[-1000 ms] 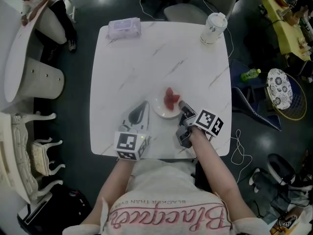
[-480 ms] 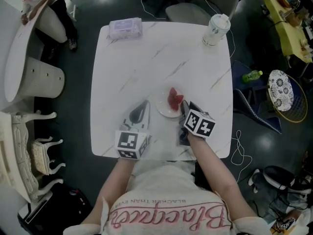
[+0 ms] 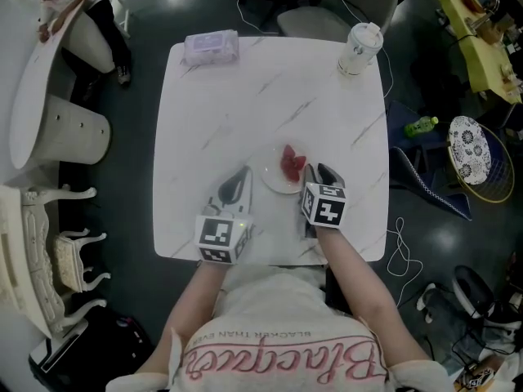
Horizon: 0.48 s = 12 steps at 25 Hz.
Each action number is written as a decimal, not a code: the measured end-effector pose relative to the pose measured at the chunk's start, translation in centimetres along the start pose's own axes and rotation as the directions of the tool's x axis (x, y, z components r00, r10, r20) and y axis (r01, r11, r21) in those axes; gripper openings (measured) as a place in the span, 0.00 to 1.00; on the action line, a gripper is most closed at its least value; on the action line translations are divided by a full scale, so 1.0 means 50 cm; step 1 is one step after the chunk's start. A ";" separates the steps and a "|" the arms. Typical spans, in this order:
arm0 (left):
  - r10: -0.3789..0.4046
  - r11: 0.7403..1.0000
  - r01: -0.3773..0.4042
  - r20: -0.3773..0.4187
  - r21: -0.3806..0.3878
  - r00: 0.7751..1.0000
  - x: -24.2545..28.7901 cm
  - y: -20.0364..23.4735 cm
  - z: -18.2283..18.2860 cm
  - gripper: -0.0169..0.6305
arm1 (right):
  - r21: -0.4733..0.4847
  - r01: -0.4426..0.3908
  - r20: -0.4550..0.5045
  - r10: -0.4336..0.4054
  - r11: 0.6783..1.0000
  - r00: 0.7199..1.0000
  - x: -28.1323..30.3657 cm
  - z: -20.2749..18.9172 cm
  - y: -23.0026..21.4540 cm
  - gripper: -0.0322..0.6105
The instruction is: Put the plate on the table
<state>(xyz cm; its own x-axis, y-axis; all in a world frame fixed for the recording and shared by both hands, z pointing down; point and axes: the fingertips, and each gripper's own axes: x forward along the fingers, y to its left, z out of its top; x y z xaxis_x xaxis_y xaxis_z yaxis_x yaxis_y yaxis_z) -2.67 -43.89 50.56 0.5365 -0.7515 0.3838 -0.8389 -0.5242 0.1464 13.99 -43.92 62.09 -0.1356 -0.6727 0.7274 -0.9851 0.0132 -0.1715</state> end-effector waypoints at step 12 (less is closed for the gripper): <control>-0.018 0.999 0.017 0.049 0.029 0.999 -0.043 -0.041 0.020 0.03 | -0.076 -0.115 0.176 0.127 0.990 0.976 -0.134 0.082 0.051 0.13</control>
<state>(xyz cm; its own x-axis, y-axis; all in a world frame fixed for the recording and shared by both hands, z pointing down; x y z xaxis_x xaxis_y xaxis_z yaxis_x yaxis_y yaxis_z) -2.00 -41.59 48.54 0.5556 -0.7606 0.3357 -0.8268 -0.5482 0.1263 12.85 -42.41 54.04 -0.2388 -0.7852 0.5714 -0.9682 0.1470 -0.2026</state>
